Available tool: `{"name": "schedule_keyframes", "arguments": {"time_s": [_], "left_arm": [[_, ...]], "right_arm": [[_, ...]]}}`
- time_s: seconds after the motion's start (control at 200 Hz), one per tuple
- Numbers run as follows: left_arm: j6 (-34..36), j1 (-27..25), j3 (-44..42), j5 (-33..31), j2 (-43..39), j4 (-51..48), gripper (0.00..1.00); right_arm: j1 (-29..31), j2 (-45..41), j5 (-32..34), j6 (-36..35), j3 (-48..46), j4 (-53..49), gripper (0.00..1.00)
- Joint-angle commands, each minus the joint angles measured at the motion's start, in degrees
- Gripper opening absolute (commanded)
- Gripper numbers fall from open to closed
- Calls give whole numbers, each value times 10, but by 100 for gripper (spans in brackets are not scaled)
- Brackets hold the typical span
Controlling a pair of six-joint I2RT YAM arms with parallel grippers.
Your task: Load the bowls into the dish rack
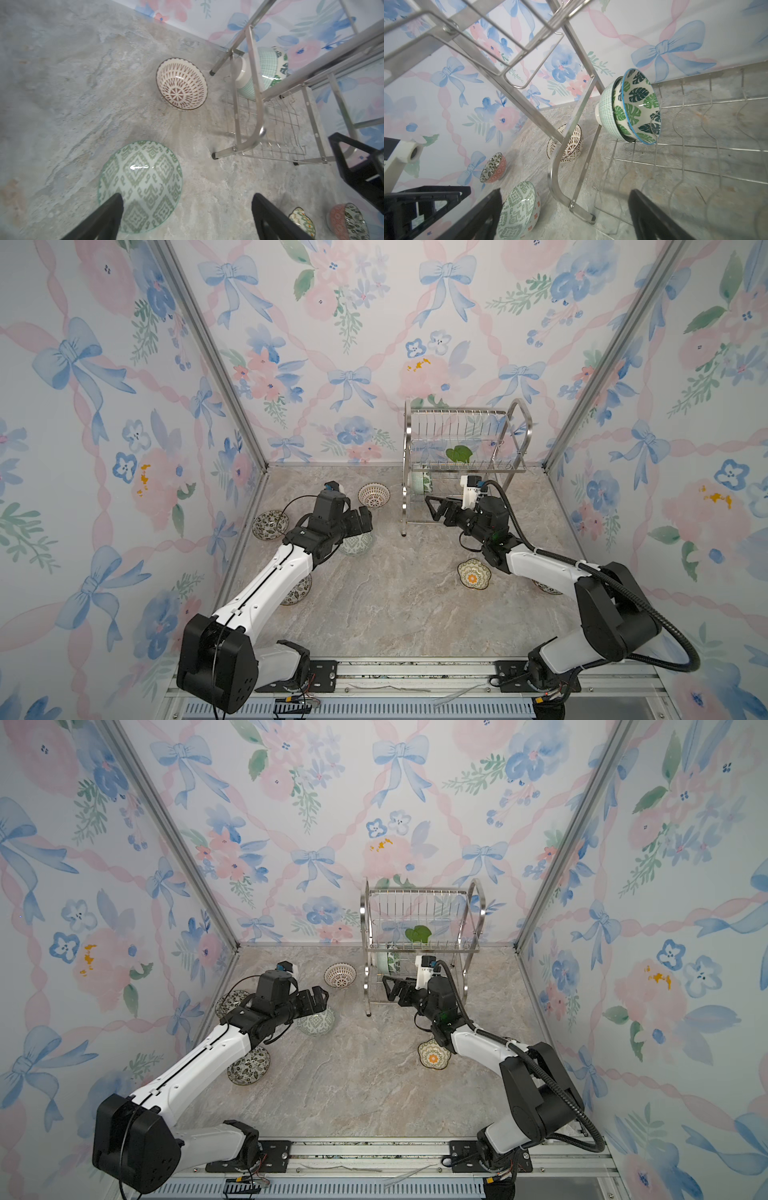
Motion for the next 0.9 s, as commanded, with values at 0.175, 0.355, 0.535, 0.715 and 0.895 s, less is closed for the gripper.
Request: {"name": "schedule_keyframes", "arguments": {"time_s": [0.175, 0.355, 0.535, 0.715, 0.895], "left_arm": [[-13, 47, -74, -90, -84, -101, 98], [-27, 78, -115, -86, -106, -111, 98], [-25, 109, -148, -62, -91, -117, 98], [-18, 124, -153, -58, -88, -114, 98], [-6, 131, -150, -54, -53, -114, 98]], "right_arm": [[70, -29, 95, -116, 43, -166, 97], [101, -37, 107, -135, 72, -210, 96], [107, -56, 121, -150, 74, -236, 97], [107, -60, 117, -162, 78, -266, 96], [107, -54, 107, -162, 66, -264, 97]]}}
